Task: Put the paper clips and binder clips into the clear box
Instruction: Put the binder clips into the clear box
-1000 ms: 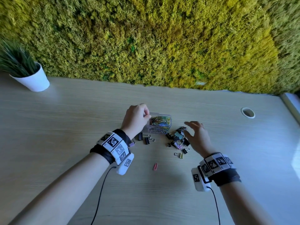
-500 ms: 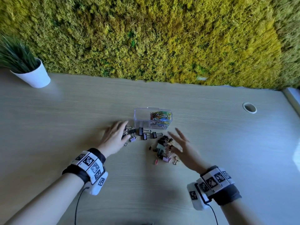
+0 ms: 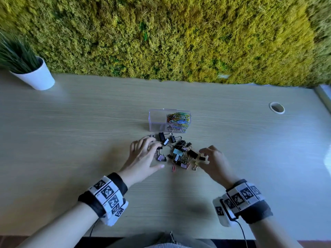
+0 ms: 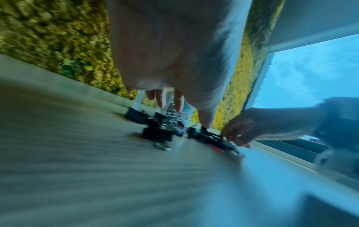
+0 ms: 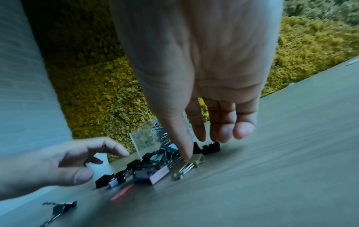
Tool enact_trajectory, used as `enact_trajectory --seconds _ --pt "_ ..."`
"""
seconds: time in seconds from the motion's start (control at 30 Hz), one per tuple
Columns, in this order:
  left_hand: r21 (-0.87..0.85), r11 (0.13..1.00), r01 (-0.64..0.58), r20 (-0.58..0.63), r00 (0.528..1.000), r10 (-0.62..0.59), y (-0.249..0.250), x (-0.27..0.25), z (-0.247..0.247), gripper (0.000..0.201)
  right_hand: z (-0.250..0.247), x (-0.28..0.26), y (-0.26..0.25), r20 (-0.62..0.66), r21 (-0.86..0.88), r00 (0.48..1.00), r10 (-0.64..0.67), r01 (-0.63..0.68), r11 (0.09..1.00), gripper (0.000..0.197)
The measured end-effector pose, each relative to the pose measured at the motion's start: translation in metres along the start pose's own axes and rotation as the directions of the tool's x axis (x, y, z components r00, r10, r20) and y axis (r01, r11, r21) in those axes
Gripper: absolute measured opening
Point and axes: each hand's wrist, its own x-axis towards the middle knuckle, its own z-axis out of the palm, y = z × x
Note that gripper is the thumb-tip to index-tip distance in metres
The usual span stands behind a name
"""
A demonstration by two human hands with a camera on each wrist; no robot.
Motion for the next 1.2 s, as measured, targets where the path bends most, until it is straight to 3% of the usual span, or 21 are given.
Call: enact_trajectory --seconds 0.1,0.27,0.37,0.5,0.63,0.8,0.9,1.03,1.13,1.2 --pt "0.030 0.997 -0.065 -0.111 0.992 0.068 0.022 0.000 0.001 0.044 0.007 -0.001 -0.013 0.038 0.033 0.999 -0.022 0.020 0.999 0.033" --pt "0.138 0.990 0.002 -0.060 0.998 0.006 0.048 0.011 0.012 0.045 0.005 0.001 -0.021 0.034 0.073 0.997 -0.072 0.070 0.995 0.043" --pt "0.167 0.985 0.050 -0.048 0.998 -0.042 0.057 0.017 0.011 0.044 0.000 0.000 -0.019 0.006 0.085 0.996 -0.094 0.093 0.992 0.040" --pt "0.117 0.988 0.106 -0.027 0.994 -0.104 0.060 0.018 0.010 0.028 -0.003 0.000 -0.015 -0.009 0.076 0.996 -0.083 0.084 0.994 0.037" --pt "0.054 0.993 0.107 0.014 0.994 -0.108 0.052 0.011 0.011 0.013 -0.003 0.001 -0.013 -0.016 0.087 0.996 -0.092 0.093 0.992 0.034" --pt "0.024 0.999 0.035 0.051 0.998 -0.036 0.037 0.005 0.000 0.013 -0.001 0.005 -0.013 -0.049 0.116 0.995 -0.084 0.089 0.989 0.031" --pt "-0.055 0.998 -0.019 -0.088 0.996 0.014 0.029 0.016 -0.018 0.015 -0.002 0.008 -0.013 -0.069 0.132 0.994 -0.080 0.089 0.987 0.031" --pt "-0.181 0.983 -0.011 -0.382 0.922 -0.060 0.026 0.063 -0.057 0.019 -0.003 0.011 -0.013 -0.092 0.132 0.992 -0.088 0.099 0.986 0.029" --pt "-0.192 0.981 0.002 -0.430 0.899 -0.086 0.026 0.105 -0.080 0.023 -0.005 0.011 -0.013 -0.102 0.134 0.991 -0.088 0.101 0.986 0.029" --pt "-0.156 0.988 0.015 -0.402 0.912 -0.077 0.028 0.125 -0.084 0.024 -0.005 0.010 -0.013 -0.108 0.140 0.990 -0.088 0.103 0.985 0.029"
